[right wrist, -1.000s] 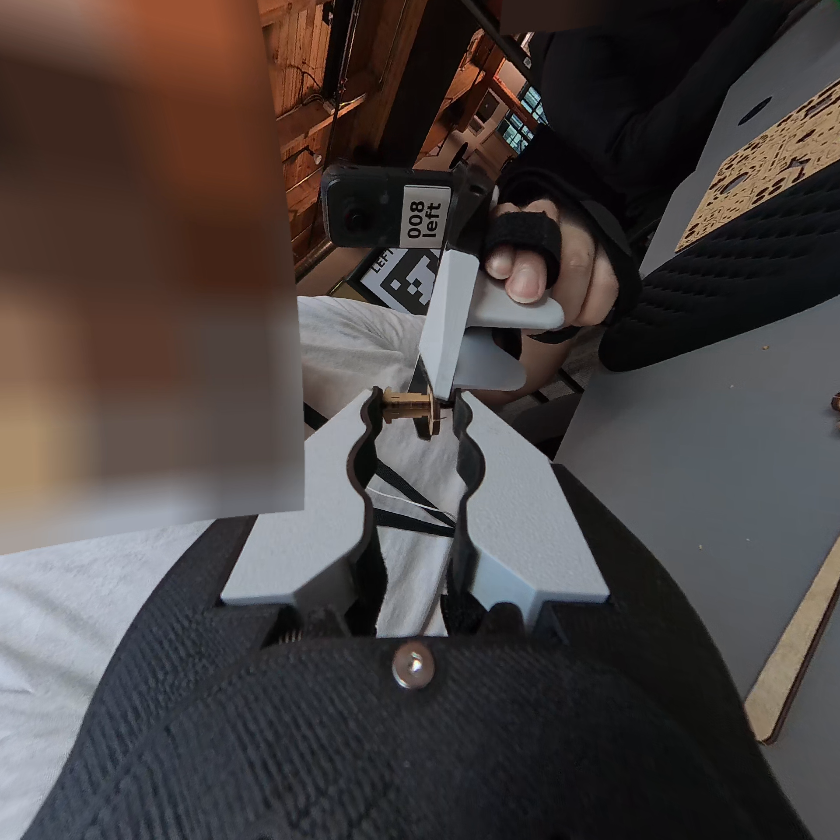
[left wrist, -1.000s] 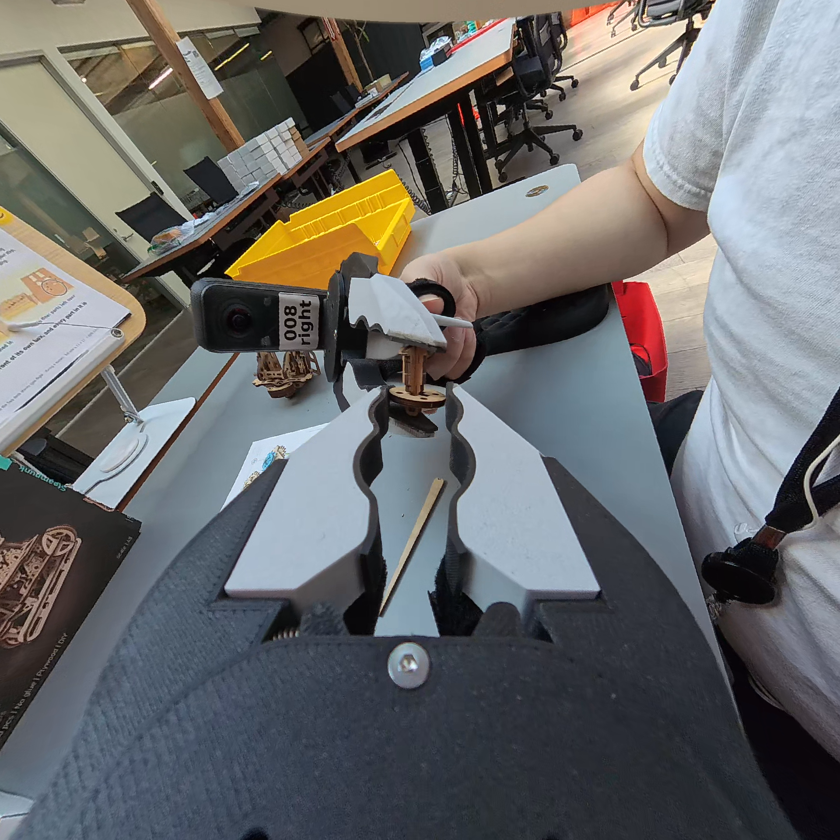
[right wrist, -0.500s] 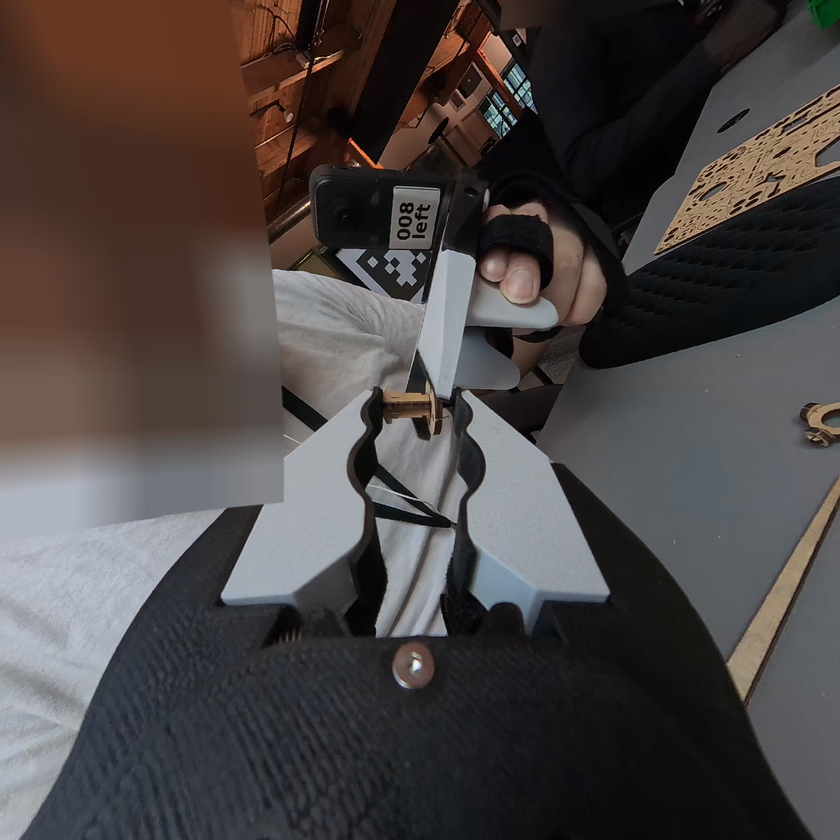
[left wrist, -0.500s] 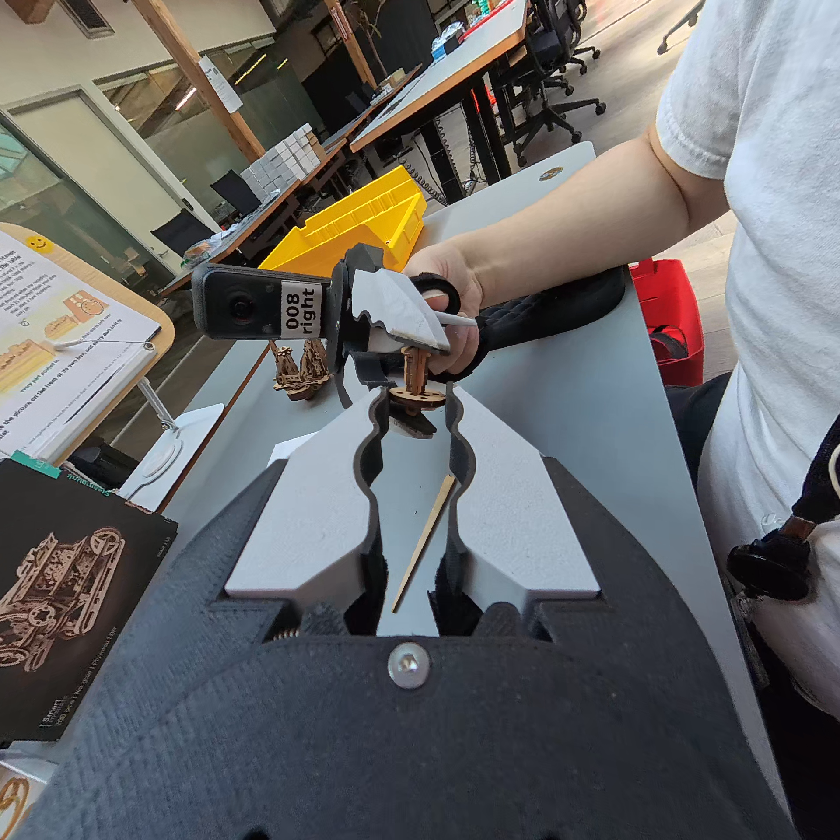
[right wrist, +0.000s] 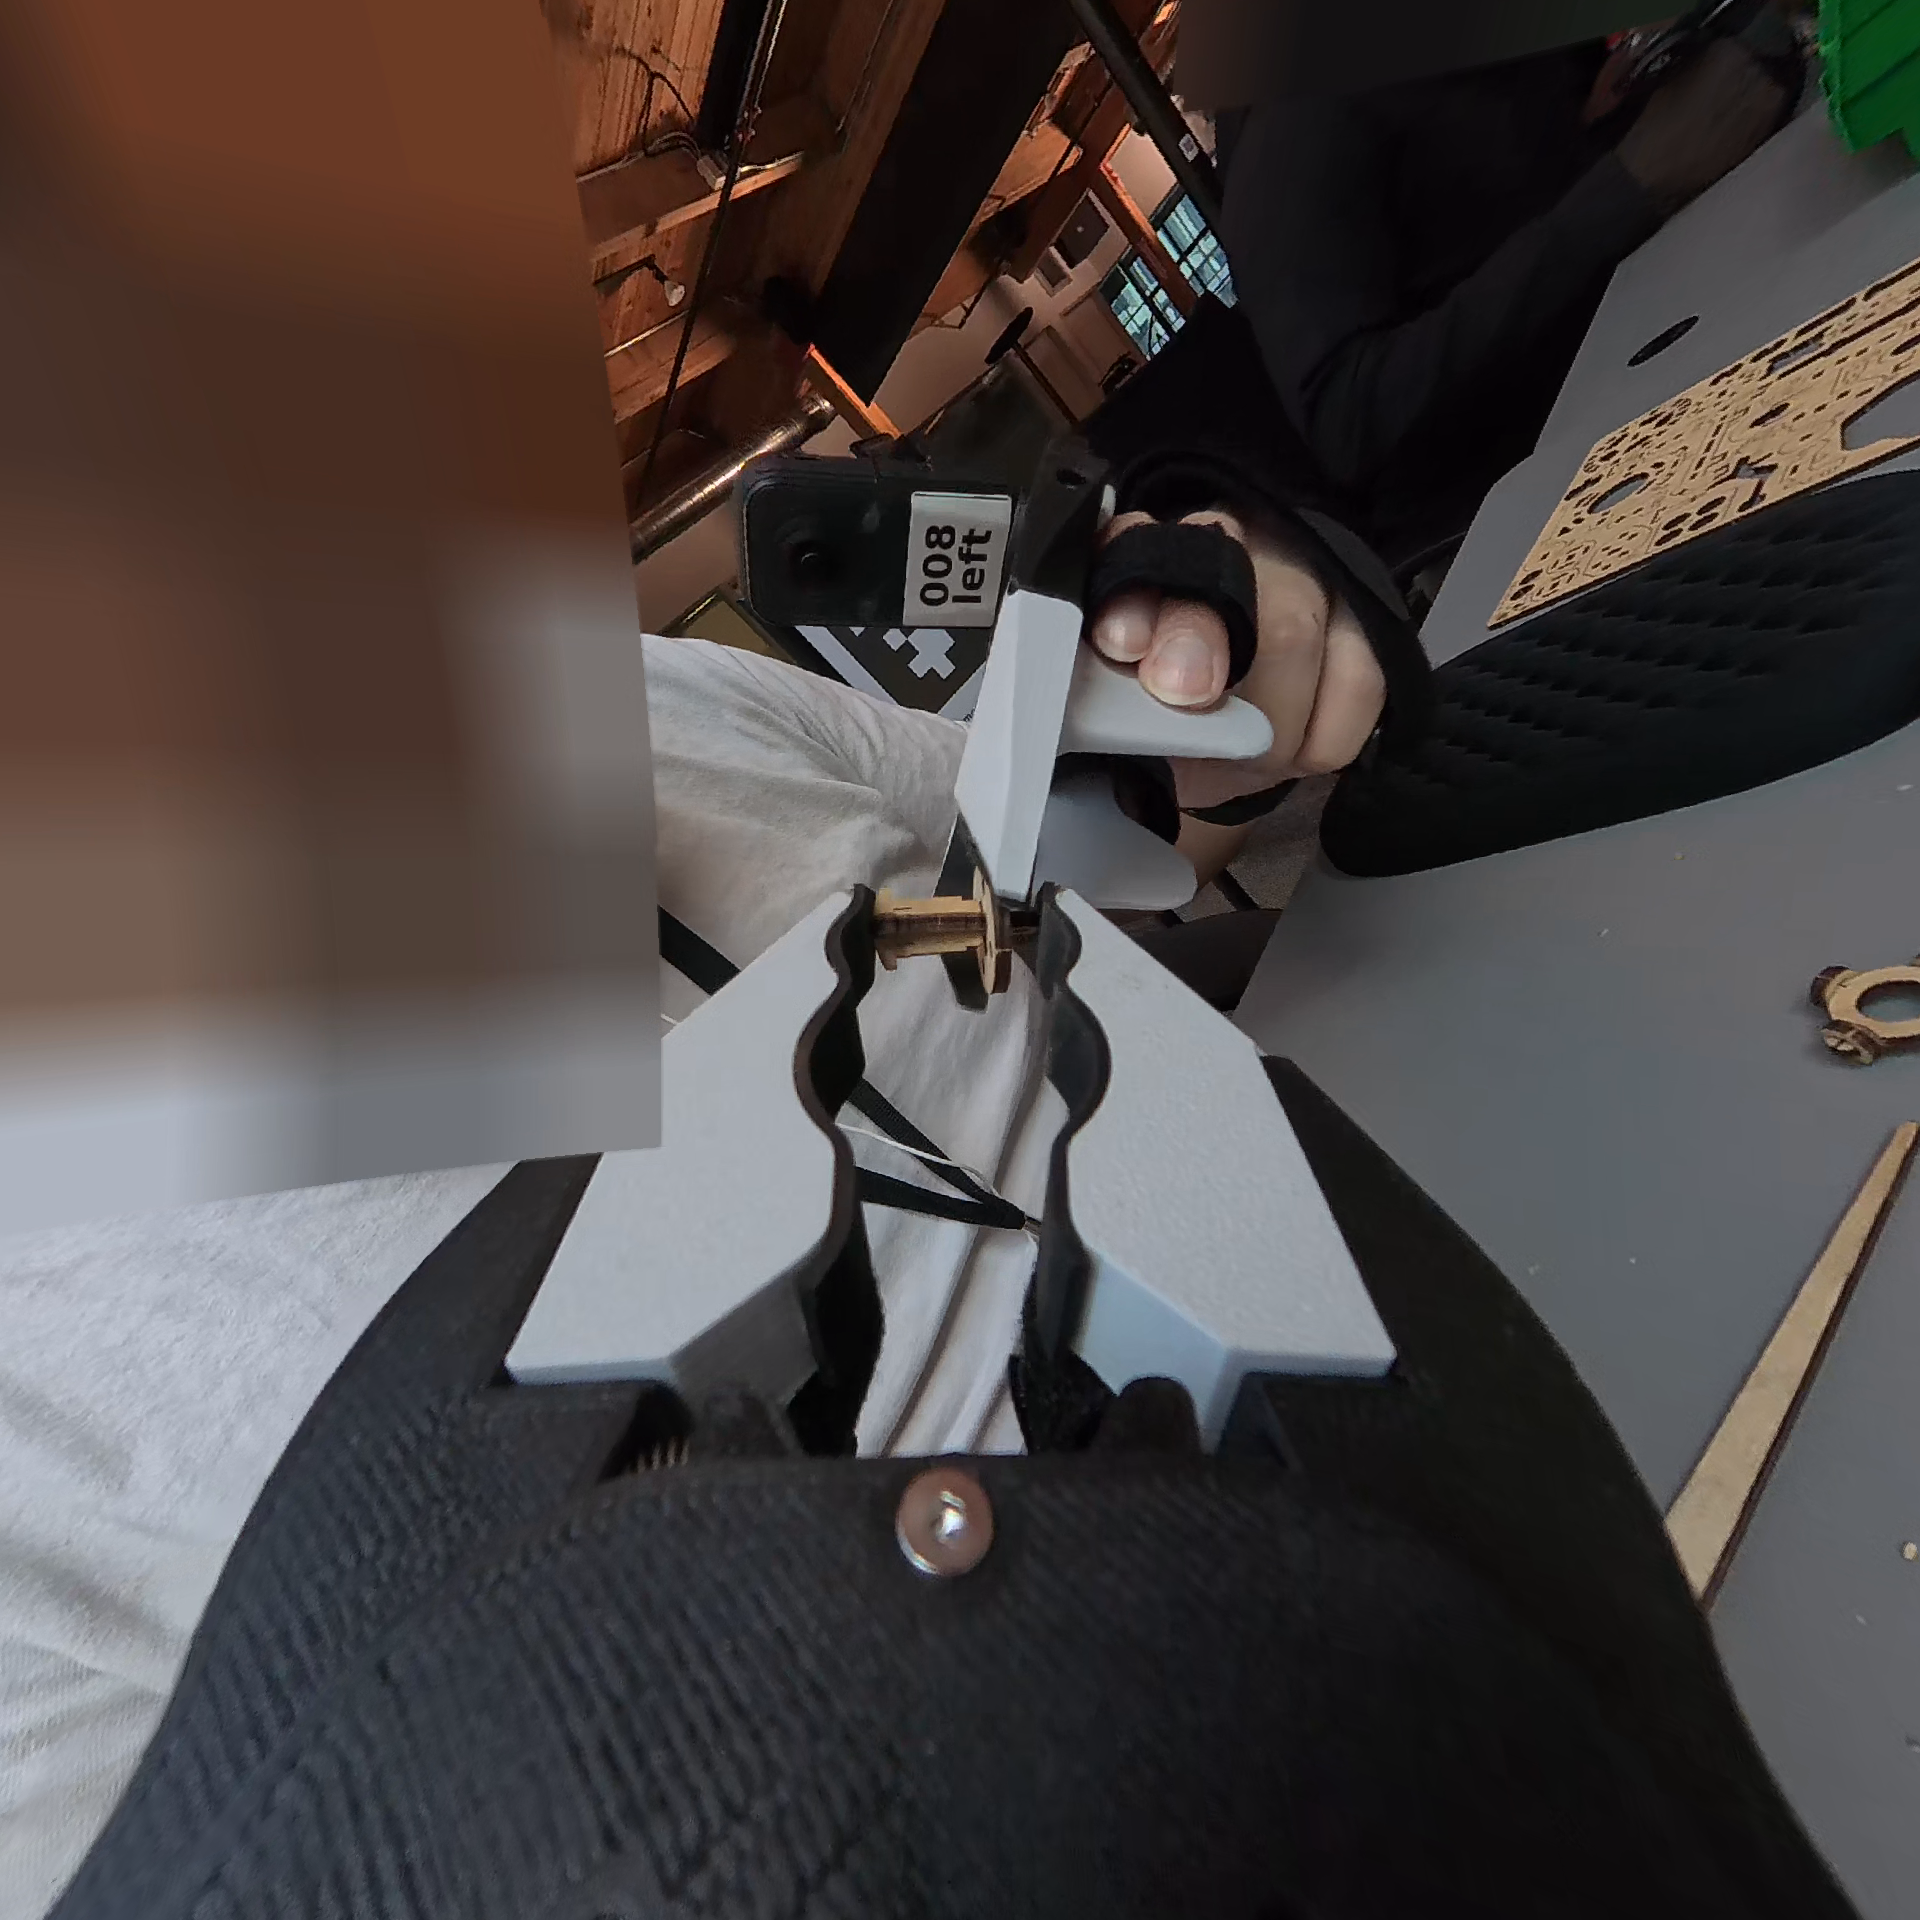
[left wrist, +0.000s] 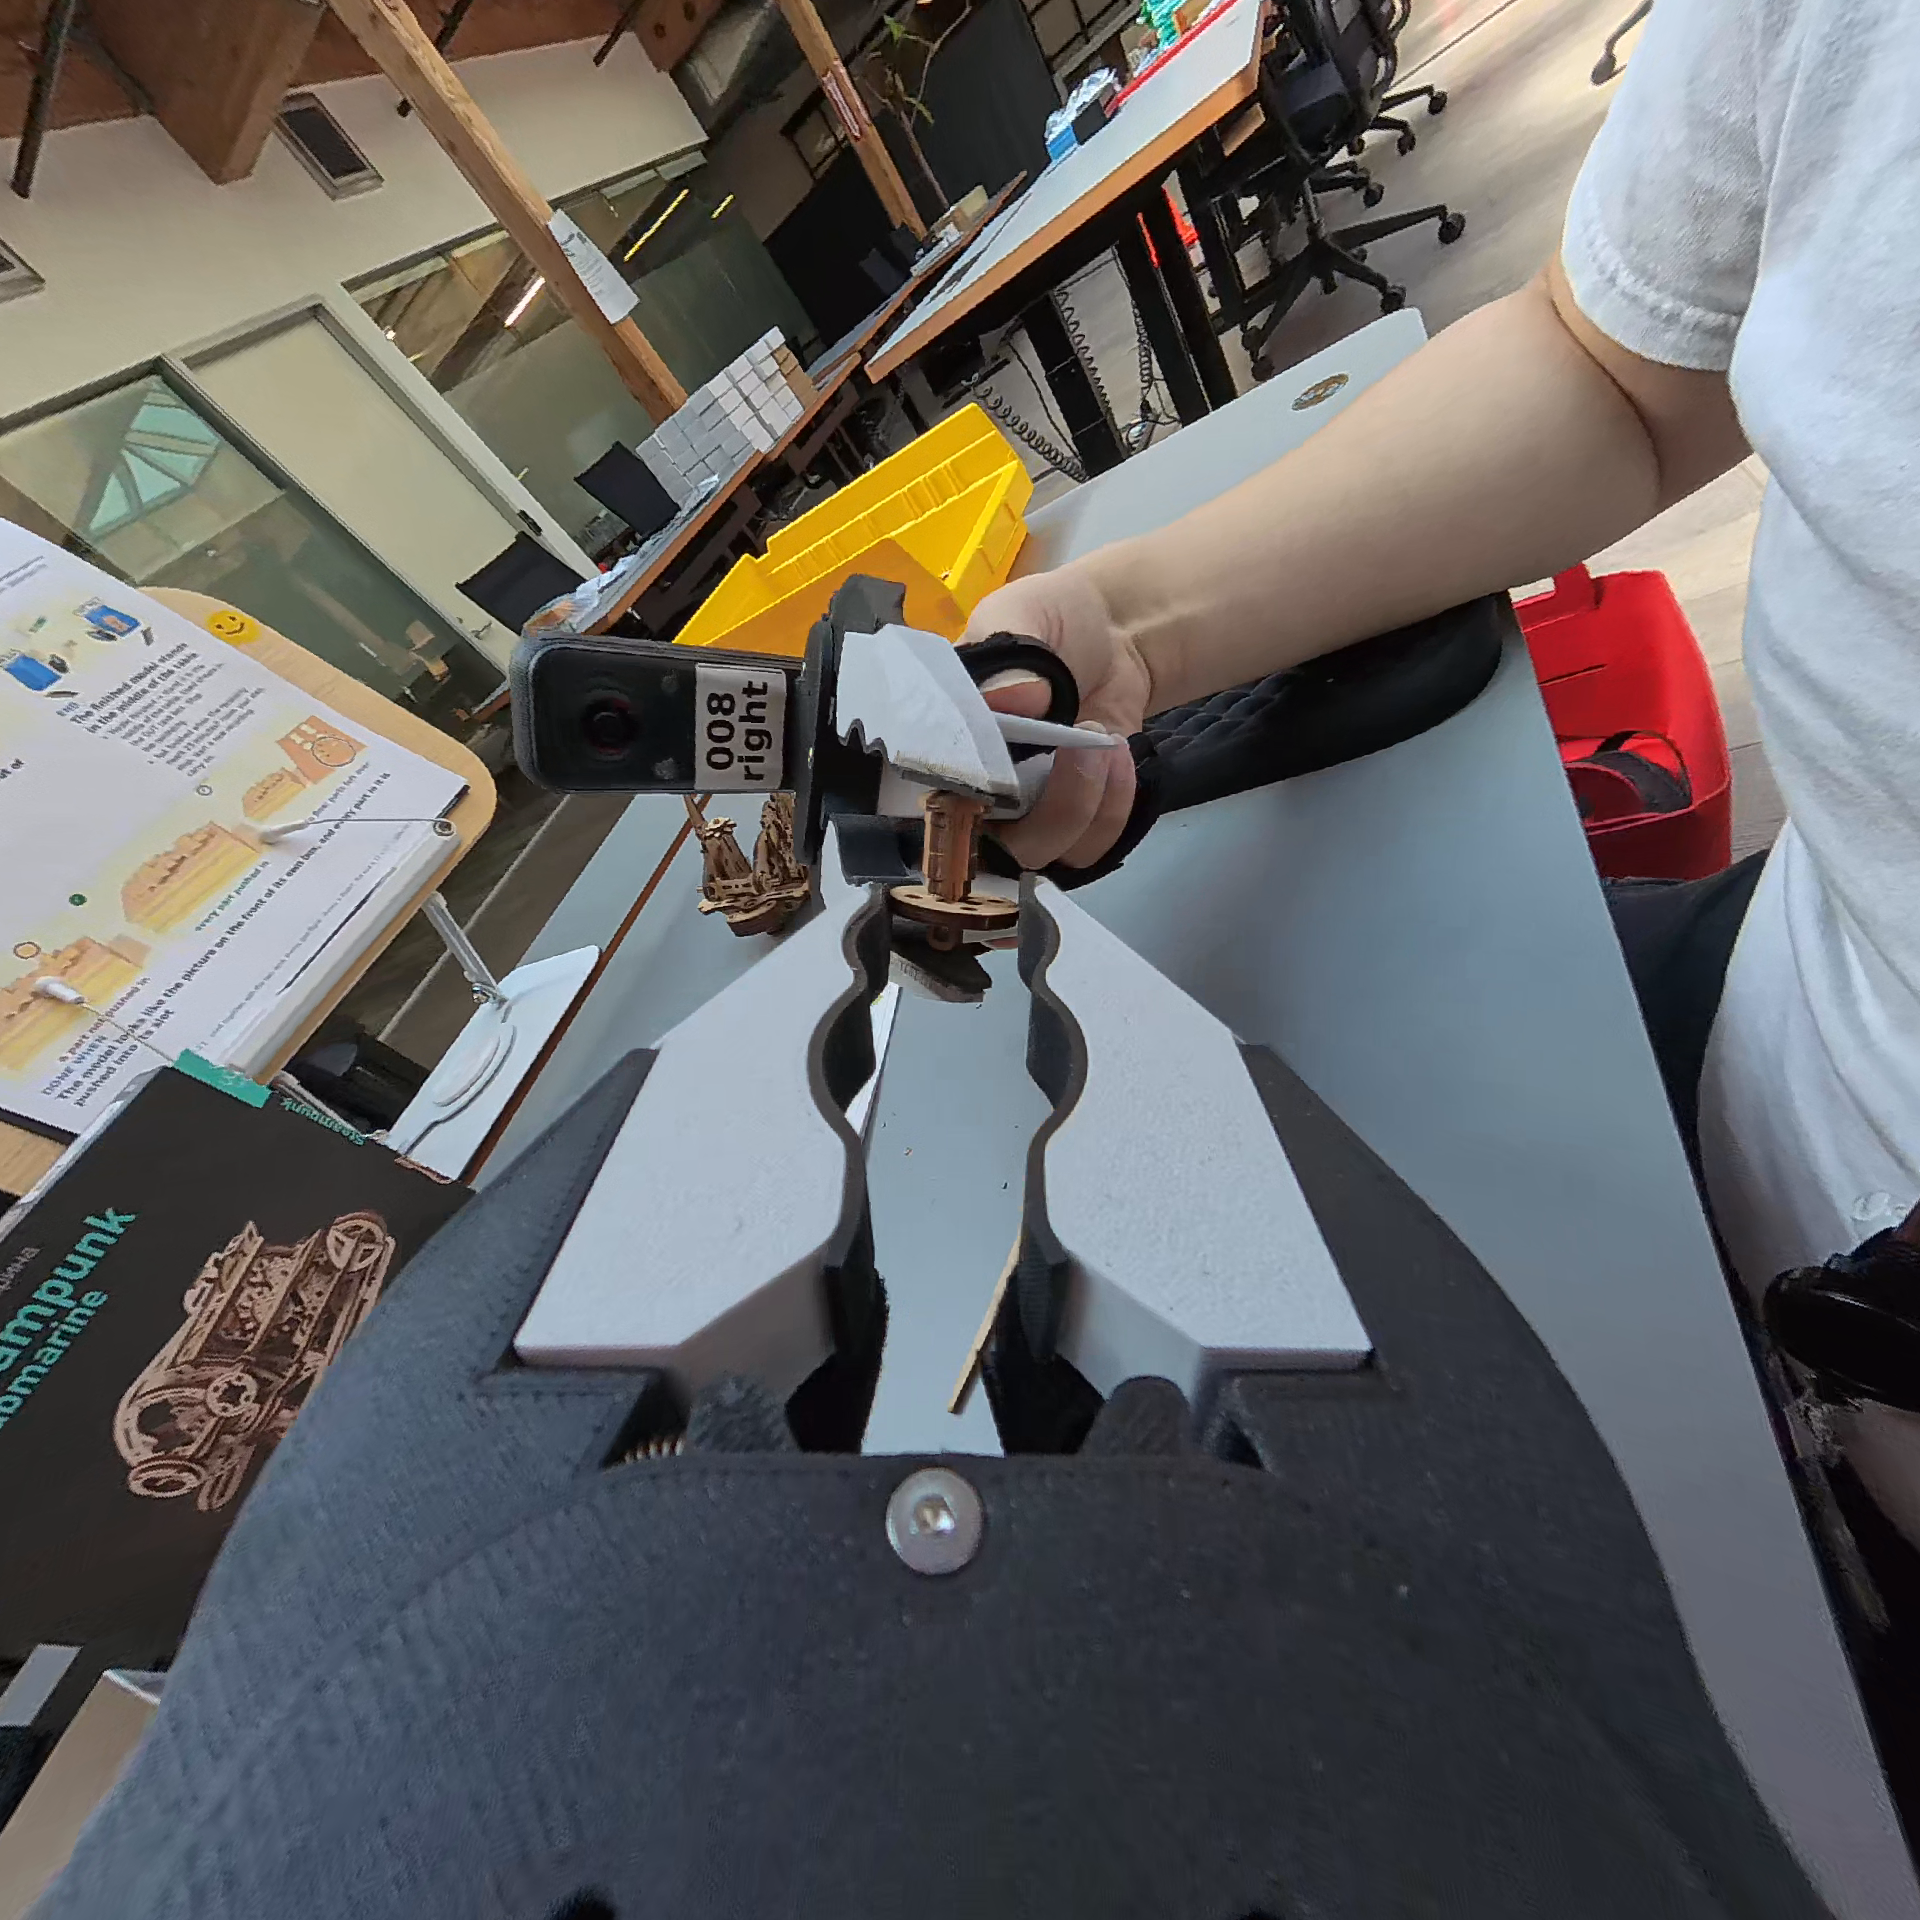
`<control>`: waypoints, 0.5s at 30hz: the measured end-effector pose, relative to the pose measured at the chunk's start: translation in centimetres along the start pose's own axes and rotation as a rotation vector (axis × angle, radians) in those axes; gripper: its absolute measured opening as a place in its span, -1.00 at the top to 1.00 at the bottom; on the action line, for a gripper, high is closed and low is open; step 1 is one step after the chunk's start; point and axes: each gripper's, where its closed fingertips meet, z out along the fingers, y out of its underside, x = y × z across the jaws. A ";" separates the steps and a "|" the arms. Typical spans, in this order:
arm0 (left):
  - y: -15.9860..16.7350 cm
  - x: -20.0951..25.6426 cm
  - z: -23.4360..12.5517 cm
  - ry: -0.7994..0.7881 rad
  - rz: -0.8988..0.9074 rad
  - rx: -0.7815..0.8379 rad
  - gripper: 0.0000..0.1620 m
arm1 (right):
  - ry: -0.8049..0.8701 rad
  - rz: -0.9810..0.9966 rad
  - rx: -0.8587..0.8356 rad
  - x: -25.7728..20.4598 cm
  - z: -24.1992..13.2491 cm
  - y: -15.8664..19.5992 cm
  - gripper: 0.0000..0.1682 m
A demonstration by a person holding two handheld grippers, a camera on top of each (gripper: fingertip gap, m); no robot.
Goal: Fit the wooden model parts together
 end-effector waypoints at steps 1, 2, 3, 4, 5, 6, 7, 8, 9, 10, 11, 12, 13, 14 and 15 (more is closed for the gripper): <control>-0.1 -0.1 0.0 -0.014 0.013 -0.001 0.73 | 0.006 -0.018 -0.001 -0.1 0.0 0.0 0.65; -0.1 -0.1 -0.1 -0.030 0.029 -0.003 0.72 | 0.013 -0.041 -0.003 -0.1 0.1 -0.1 0.65; -0.2 -0.1 -0.1 -0.045 0.045 -0.005 0.73 | 0.023 -0.067 -0.005 -0.1 0.1 -0.1 0.65; -0.3 -0.2 -0.1 -0.057 0.059 -0.008 0.72 | 0.033 -0.093 -0.009 -0.2 0.1 -0.1 0.65; -0.3 -0.2 -0.1 -0.069 0.072 -0.010 0.73 | 0.043 -0.118 -0.011 -0.2 0.2 -0.2 0.65; -0.4 -0.2 -0.1 -0.078 0.084 -0.012 0.73 | 0.050 -0.138 -0.013 -0.3 0.2 -0.2 0.65; -0.5 -0.2 -0.2 -0.085 0.096 -0.014 0.73 | 0.052 -0.148 -0.015 -0.3 0.2 -0.2 0.65; -0.5 -0.2 -0.2 -0.091 0.106 -0.016 0.73 | 0.052 -0.151 -0.015 -0.4 0.2 -0.2 0.65; -0.6 -0.2 -0.2 -0.094 0.115 -0.018 0.73 | 0.048 -0.152 -0.014 -0.4 0.3 -0.2 0.65; -0.6 -0.2 -0.2 -0.095 0.121 -0.019 0.73 | 0.040 -0.148 -0.012 -0.5 0.3 -0.2 0.65; -0.6 -0.1 -0.2 -0.094 0.124 -0.021 0.73 | 0.032 -0.141 -0.009 -0.6 0.2 -0.3 0.66; -0.7 -0.1 -0.2 -0.092 0.124 -0.022 0.72 | 0.025 -0.134 -0.008 -0.6 0.2 -0.3 0.66; -0.7 -0.1 -0.2 -0.090 0.121 -0.023 0.72 | 0.019 -0.128 -0.009 -0.6 0.2 -0.2 0.66; -0.7 -0.1 -0.1 -0.090 0.117 -0.024 0.72 | 0.017 -0.123 -0.005 -0.6 0.2 -0.3 0.66; -0.6 -0.1 -0.1 -0.092 0.114 -0.023 0.72 | 0.017 -0.120 -0.002 -0.6 0.2 -0.3 0.66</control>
